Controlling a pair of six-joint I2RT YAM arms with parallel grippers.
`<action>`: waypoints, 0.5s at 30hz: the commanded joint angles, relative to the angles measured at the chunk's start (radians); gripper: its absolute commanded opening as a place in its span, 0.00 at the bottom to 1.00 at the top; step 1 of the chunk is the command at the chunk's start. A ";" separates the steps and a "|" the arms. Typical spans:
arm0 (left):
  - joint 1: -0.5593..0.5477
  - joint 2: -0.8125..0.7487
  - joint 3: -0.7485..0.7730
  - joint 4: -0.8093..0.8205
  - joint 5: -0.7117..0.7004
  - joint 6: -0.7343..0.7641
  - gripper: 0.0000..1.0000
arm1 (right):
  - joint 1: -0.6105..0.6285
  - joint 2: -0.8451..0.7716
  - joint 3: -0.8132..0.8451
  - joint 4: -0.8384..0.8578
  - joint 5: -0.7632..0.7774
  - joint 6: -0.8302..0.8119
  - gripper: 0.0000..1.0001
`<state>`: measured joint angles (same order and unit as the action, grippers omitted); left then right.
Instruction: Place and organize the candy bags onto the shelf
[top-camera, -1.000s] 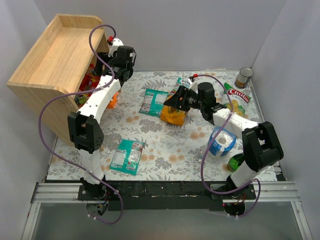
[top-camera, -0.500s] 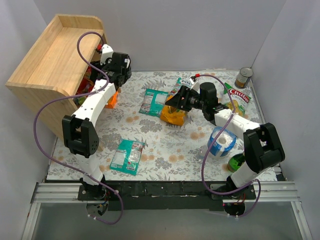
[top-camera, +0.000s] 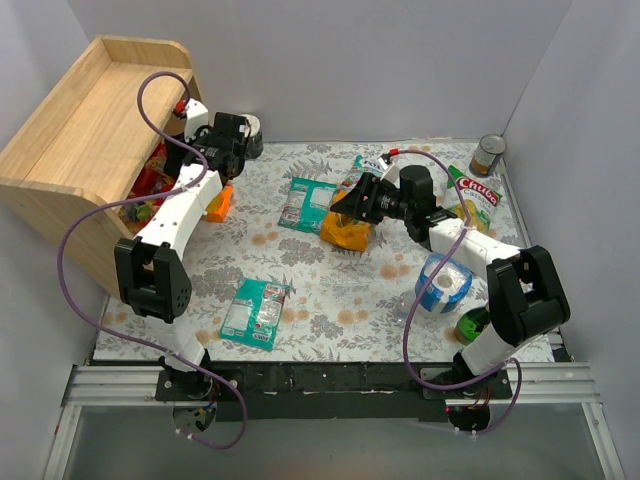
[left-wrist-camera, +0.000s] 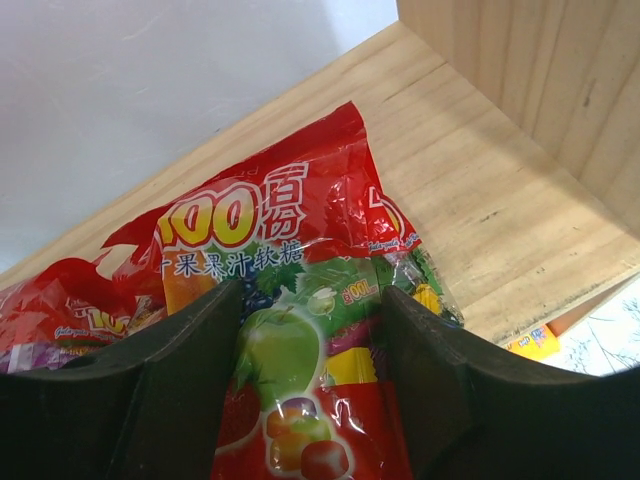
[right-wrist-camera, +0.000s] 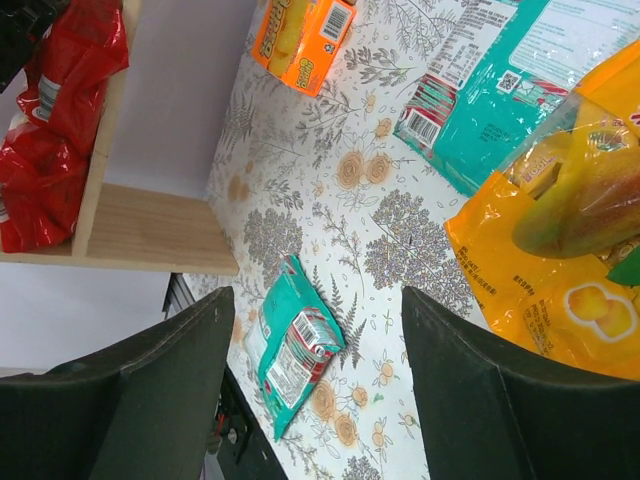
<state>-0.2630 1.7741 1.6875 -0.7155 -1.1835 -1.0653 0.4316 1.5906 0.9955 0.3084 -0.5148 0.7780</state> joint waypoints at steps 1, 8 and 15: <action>0.059 -0.047 -0.028 -0.104 0.016 -0.055 0.58 | -0.007 -0.017 -0.017 0.017 -0.027 -0.010 0.74; 0.001 -0.079 0.034 0.034 0.045 0.114 0.75 | -0.007 -0.012 -0.026 0.040 -0.044 0.007 0.74; -0.117 -0.099 0.043 0.041 0.079 0.176 0.85 | -0.007 -0.006 -0.031 0.041 -0.048 0.012 0.74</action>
<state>-0.3084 1.7622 1.7035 -0.6727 -1.1351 -0.9367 0.4313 1.5909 0.9676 0.3111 -0.5419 0.7860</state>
